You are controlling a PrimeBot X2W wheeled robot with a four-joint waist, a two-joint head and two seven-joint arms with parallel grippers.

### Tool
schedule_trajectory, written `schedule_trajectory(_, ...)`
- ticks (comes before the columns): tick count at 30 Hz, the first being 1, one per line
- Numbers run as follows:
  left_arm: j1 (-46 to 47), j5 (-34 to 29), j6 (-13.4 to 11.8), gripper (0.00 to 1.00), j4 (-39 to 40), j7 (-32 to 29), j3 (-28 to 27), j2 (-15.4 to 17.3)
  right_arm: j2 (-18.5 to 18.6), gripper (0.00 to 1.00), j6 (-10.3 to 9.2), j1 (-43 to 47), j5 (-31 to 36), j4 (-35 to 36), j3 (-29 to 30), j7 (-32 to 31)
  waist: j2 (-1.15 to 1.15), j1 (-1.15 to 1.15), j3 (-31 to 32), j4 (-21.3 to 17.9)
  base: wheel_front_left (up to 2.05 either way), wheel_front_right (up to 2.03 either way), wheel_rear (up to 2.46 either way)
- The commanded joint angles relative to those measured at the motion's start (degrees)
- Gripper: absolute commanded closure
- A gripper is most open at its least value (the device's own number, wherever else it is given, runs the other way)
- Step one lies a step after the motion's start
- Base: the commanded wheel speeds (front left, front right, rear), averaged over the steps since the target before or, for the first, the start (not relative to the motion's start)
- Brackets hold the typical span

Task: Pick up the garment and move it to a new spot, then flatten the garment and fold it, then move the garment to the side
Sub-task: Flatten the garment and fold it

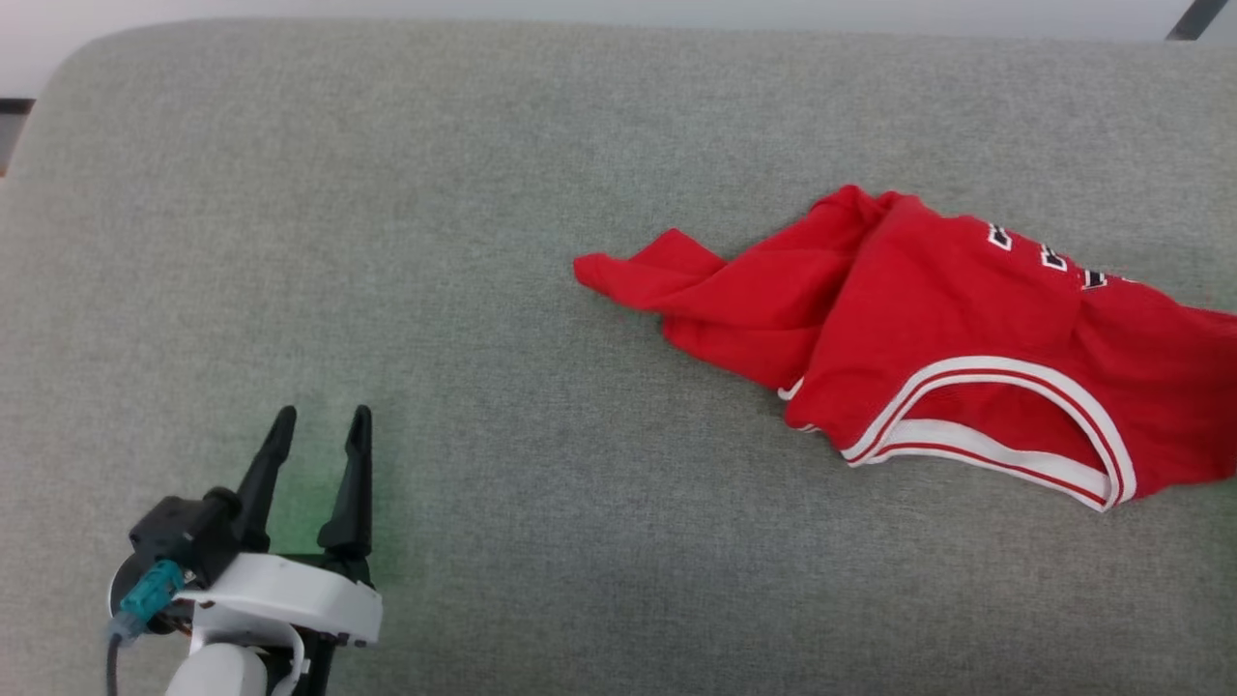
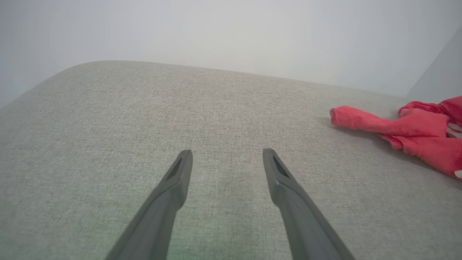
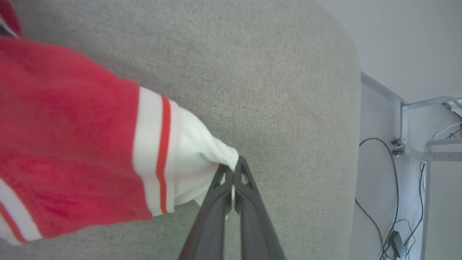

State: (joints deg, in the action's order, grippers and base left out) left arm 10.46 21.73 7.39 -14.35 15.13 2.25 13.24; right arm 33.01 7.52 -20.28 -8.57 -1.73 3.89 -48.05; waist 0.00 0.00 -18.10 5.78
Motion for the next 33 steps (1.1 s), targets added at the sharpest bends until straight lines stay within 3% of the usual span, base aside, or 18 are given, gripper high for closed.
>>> schedule_trajectory(1,0.5,0.4,0.1,0.00,-0.2,0.0,-0.1,0.3,-1.2,1.00,-0.06,1.1,1.0,-0.9,0.8,0.5,0.00,0.00,-0.5,0.3,0.00,0.00,0.00)
schedule_trajectory(8,1.4,0.6,0.1,0.00,-0.7,0.0,0.6,0.7,-3.5,1.00,-0.06,1.0,7.4,-5.5,4.9,2.5,0.00,0.00,-1.1,0.6,0.00,0.00,0.00)
schedule_trajectory(14,2.6,0.8,0.1,0.00,-0.8,0.0,1.8,1.6,-7.7,0.98,-0.06,0.1,10.3,-7.8,7.6,5.4,0.00,0.00,-0.6,0.3,0.00,0.00,0.00)
schedule_trajectory(15,2.8,1.0,0.1,0.00,-0.7,0.0,2.3,1.8,-8.0,0.53,-0.06,-0.1,10.6,-7.9,7.9,6.4,0.00,0.00,-0.3,0.2,0.00,0.00,0.00)
schedule_trajectory(16,3.0,1.4,0.1,0.00,-0.7,0.0,2.8,2.1,-8.7,0.00,-0.06,-0.3,10.7,-8.0,8.3,7.5,0.00,0.00,0.0,0.1,0.00,0.00,0.00)
schedule_trajectory(20,4.2,2.0,0.1,0.00,-0.4,0.0,5.9,4.2,-10.5,0.00,-0.06,-0.2,11.3,-7.4,9.9,11.9,0.00,0.00,1.2,-0.2,0.00,0.00,0.00)
schedule_trajectory(25,8.6,4.3,0.1,0.00,-0.6,-0.2,13.2,10.2,-14.6,0.00,-0.06,1.9,9.3,-3.7,13.0,22.0,0.00,0.00,4.0,-0.9,0.00,0.00,0.00)
schedule_trajectory(33,19.7,14.3,0.1,0.00,2.3,-10.9,24.5,18.7,-24.1,0.00,-0.06,5.5,2.5,5.7,11.7,31.7,0.00,0.00,7.1,-4.2,0.00,0.00,0.00)
